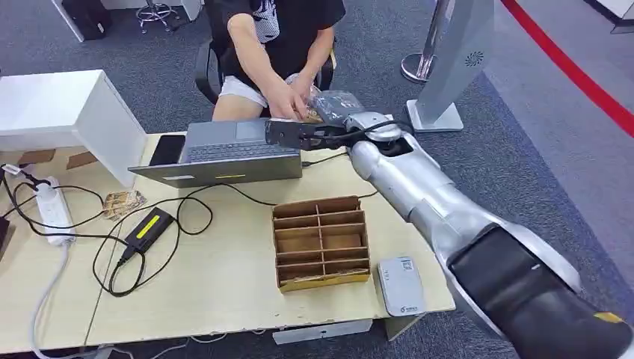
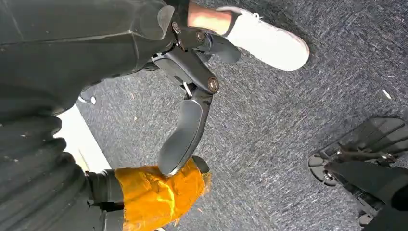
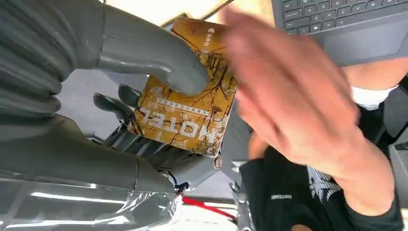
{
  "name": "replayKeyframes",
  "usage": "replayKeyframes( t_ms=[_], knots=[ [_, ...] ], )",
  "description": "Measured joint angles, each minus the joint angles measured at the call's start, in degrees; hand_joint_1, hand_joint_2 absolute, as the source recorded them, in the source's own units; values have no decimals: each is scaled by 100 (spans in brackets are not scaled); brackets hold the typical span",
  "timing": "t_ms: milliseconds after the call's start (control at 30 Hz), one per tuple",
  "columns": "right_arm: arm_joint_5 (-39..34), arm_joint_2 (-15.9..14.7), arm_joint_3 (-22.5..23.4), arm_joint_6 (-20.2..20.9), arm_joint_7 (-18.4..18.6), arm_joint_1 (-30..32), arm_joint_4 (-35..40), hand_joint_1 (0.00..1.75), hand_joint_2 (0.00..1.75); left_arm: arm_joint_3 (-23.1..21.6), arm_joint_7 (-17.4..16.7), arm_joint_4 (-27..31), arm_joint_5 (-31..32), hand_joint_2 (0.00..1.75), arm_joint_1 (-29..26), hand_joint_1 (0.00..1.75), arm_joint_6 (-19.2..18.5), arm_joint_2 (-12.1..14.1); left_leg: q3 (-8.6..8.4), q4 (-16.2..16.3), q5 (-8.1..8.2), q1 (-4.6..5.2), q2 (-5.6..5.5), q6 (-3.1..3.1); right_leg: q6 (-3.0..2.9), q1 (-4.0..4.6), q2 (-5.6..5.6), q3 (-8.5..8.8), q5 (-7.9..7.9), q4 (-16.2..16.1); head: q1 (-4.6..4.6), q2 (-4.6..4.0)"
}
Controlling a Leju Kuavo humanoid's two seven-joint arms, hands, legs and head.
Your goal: Pass the card to the sensor for recognition and then transmit it.
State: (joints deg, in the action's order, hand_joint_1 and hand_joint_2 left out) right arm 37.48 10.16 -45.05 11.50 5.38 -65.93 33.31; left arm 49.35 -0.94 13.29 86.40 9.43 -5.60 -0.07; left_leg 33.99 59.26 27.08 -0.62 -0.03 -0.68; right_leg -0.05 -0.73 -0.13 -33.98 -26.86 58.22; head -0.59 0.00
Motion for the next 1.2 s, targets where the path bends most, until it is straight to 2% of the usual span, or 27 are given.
replayKeyframes(
  t_ms=[133, 167, 200, 233, 367, 500, 600, 700, 800, 933, 1000, 1100, 1200],
  knots=[
    [31, 37, 125, -355, -22, 2, -116, 175, 175, -37, 0, 0, -20, 175, -1, 0, 2, -2, 0, 0, 0, 0, 0, 0, 0, 0, 1, -1, 0, 1, 0, 2],
    [31, 50, 171, -429, -22, 5, -118, 169, 175, -44, 0, 0, -22, 175, -2, 0, 2, -4, 0, 0, 0, 0, 0, 0, 0, 0, 1, -3, 0, 1, -2, 0],
    [41, 59, 208, -529, -22, 7, -118, 7, 175, -50, 0, 0, -39, 175, -2, 0, 2, -7, 2, 0, 0, -1, 0, 0, 0, 0, 1, -4, 0, 2, 0, 0],
    [61, 68, 241, -620, -22, 9, -118, 0, 175, -61, 2, 0, -44, 175, -2, 0, 2, -9, 3, 0, 0, -1, 0, 0, 0, 0, 0, -5, 0, 2, 0, 0],
    [-24, 103, 444, -975, -98, 51, -18, 0, 175, -94, 2, 0, -76, 175, -6, 0, 20, -20, 5, 0, 0, -1, -1, 0, 0, 0, 1, -6, 0, 2, 0, 0],
    [-459, 118, 756, -1060, -393, 241, 357, 0, 175, -116, 22, 0, -151, 175, -23, 0, 39, -20, 5, -1, 1, -1, 0, 0, 0, 0, 1, -7, -1, 1, 0, 2],
    [-575, 114, 940, -1207, -459, 538, 1039, 0, 175, -116, 28, 0, -269, 175, -69, 0, 48, -18, 4, -1, 1, 0, 2, 0, 0, 0, 3, -8, -1, 1, 0, 0],
    [-771, 44, 1027, -1223, -463, 946, 2026, 0, 175, -116, 55, 0, -407, 175, -146, 0, 85, -17, 4, -1, 3, -1, 3, -2, 0, 0, 4, -10, -1, -1, 0, 0],
    [-1396, -111, 1054, -934, -618, 1429, 3043, 0, 175, -116, 103, 0, -538, 175, -236, 0, 146, -9, 5, -1, 5, -1, 2, -1, 0, 0, 3, -11, -1, -2, -2, 0],
    [-1872, -405, 1043, -700, -807, 2003, 4055, 0, 175, -114, 173, 0, -671, 175, -325, 0, 212, 13, 6, -1, 7, -1, 2, -2, 0, 0, 2, -11, -2, -6, -2, 0],
    [-2526, -604, 1051, -374, -1153, 2394, 4534, 0, 175, -98, 201, 0, -732, 175, -371, 0, 227, 28, 5, -1, 9, -1, 0, 1, 1, 1, 0, -9, -2, -10, -2, 0],
    [-3324, -907, 1108, 12, -1940, 3201, 5183, 0, 175, -48, 236, -2, -793, 175, -430, 0, 273, 46, 6, -1, 13, -1, -7, 8, 5, 1, -10, -3, -8, -12, 0, 0],
    [-3039, -1228, 1154, -90, -2535, 4161, 5727, 0, 175, 28, 258, -2, -865, 175, -500, 0, 358, 66, 7, -1, 21, 0, -9, 16, 9, 1, -14, 0, -16, -14, -4, 0]
  ],
)
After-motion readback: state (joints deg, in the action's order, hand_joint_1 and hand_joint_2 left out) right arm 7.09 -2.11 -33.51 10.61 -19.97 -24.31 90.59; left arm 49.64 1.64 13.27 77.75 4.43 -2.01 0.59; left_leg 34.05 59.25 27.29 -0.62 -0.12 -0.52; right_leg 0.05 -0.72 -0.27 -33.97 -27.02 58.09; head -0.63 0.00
